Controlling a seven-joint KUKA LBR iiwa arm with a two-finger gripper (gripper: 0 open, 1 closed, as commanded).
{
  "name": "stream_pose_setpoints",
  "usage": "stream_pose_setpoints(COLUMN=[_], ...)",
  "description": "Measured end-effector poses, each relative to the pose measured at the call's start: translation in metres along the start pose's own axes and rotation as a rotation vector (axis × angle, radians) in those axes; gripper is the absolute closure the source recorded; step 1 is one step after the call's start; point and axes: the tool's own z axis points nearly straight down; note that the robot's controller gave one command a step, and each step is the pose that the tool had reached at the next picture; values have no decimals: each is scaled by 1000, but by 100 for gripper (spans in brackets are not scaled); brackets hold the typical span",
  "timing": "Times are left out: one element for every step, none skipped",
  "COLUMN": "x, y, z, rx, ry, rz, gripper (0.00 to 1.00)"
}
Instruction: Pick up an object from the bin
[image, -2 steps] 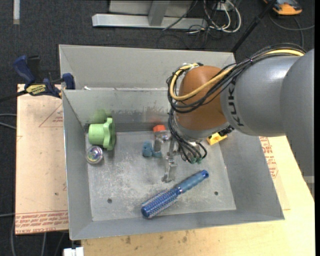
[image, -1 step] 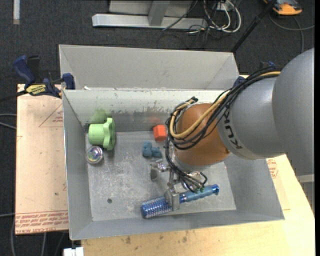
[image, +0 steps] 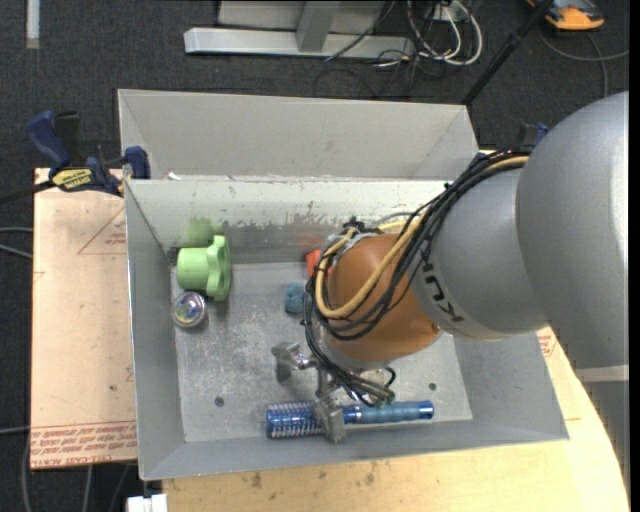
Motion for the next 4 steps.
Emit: stream_pose_setpoints(x=[-11,-20,-49,-47], y=[35,48,-10,-6], z=[-2,2,5,6], rx=[-5,-3,-4,-9], ry=[8,2,13,18], rz=[-312,-251,-238,-243], gripper=[0,0,0,100])
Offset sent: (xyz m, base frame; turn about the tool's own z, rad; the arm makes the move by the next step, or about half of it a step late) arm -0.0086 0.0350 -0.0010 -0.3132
